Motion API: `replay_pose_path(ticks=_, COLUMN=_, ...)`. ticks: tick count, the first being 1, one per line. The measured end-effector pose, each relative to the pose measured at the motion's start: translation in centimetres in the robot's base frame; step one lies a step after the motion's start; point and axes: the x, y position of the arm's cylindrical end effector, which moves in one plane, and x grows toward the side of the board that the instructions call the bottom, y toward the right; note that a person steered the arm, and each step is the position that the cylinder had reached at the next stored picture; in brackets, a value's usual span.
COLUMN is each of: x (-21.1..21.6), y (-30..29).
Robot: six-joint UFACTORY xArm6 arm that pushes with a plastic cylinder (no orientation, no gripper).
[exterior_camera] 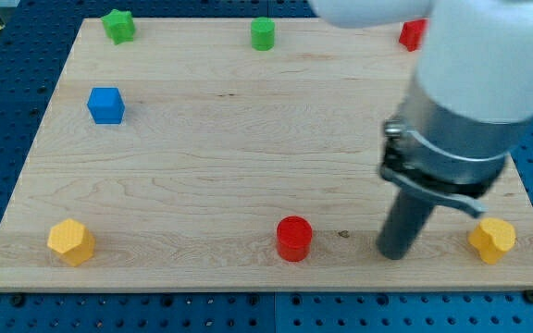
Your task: Push the yellow heart to the center
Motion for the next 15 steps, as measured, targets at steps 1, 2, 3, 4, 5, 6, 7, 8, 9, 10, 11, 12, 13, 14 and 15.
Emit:
replay_pose_path(ticks=1, x=0.4, y=5.6)
replay_pose_path(ticks=2, x=1.8, y=7.9)
replay_pose_path(ticks=3, x=2.9, y=7.9)
replay_pose_path(ticks=4, x=2.8, y=9.4)
replay_pose_path(ticks=5, x=2.9, y=14.2)
replay_pose_path(ticks=6, x=2.9, y=14.7)
replay_pose_path(ticks=7, x=2.9, y=13.4)
replay_pose_path(ticks=8, x=2.7, y=12.2)
replay_pose_path(ticks=9, x=2.1, y=11.1)
replay_pose_path(ticks=10, x=0.1, y=10.9)
replay_pose_path(ticks=11, x=-1.5, y=10.0)
replay_pose_path(ticks=12, x=-3.4, y=8.8)
replay_pose_path(ticks=13, x=-6.0, y=7.9)
replay_pose_path(ticks=14, x=-8.4, y=7.1)
replay_pose_path(ticks=15, x=-10.5, y=6.1)
